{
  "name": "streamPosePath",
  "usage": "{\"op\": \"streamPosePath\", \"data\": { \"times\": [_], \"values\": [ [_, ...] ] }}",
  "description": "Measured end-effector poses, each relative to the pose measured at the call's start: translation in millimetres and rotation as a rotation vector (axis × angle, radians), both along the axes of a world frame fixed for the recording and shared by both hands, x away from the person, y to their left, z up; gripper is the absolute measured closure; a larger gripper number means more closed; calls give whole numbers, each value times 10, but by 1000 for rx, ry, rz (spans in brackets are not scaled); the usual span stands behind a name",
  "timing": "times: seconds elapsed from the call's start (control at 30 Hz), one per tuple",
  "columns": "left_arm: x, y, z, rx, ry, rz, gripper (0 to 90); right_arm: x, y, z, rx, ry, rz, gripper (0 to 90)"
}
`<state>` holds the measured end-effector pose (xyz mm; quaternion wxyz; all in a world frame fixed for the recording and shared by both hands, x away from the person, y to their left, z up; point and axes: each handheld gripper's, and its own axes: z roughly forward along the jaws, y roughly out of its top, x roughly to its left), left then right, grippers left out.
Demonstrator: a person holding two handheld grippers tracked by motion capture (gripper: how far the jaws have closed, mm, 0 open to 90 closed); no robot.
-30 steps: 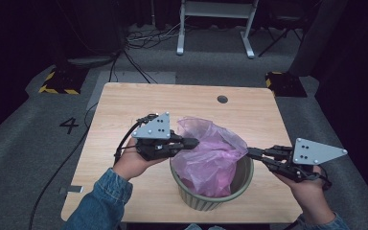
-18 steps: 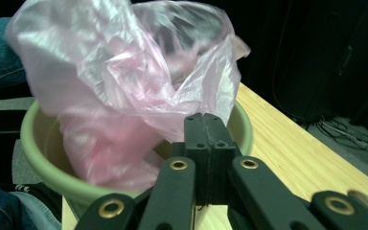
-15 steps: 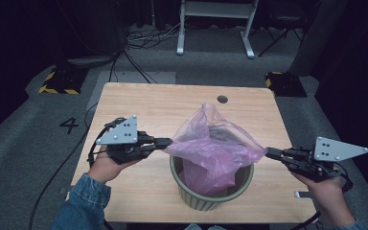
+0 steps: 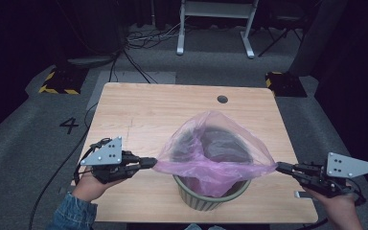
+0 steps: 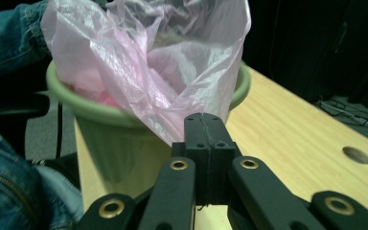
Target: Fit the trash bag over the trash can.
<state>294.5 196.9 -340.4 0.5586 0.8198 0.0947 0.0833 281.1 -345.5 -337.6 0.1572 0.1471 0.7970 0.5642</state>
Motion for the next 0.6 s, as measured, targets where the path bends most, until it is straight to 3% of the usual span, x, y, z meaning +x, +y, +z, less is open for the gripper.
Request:
{"op": "streamPosePath", "data": {
  "times": [0.1, 0.3, 0.37, 0.43, 0.47, 0.53, 0.6],
  "values": [
    [-29, 13, -86, 1, 18, 6, 897, -41, 3, -56, -10, 7, 9, 899],
    [-5, 61, -182, -44, 50, 31, 895, -59, 12, -83, -17, 16, 17, 899],
    [22, 92, -188, -66, 68, 53, 849, -57, 16, -80, -17, 11, 18, 897],
    [57, 122, -169, -95, 94, 51, 715, -40, 7, -58, -14, 16, 24, 813],
    [68, 135, -147, -102, 100, 45, 691, -30, 5, -43, -9, 22, 27, 751],
    [64, 138, -87, -111, 88, 53, 655, -6, 8, -3, 6, 33, 28, 653],
    [78, 140, -7, -118, 70, 58, 564, 19, 17, 46, 19, 26, 30, 551]
  ]
}}
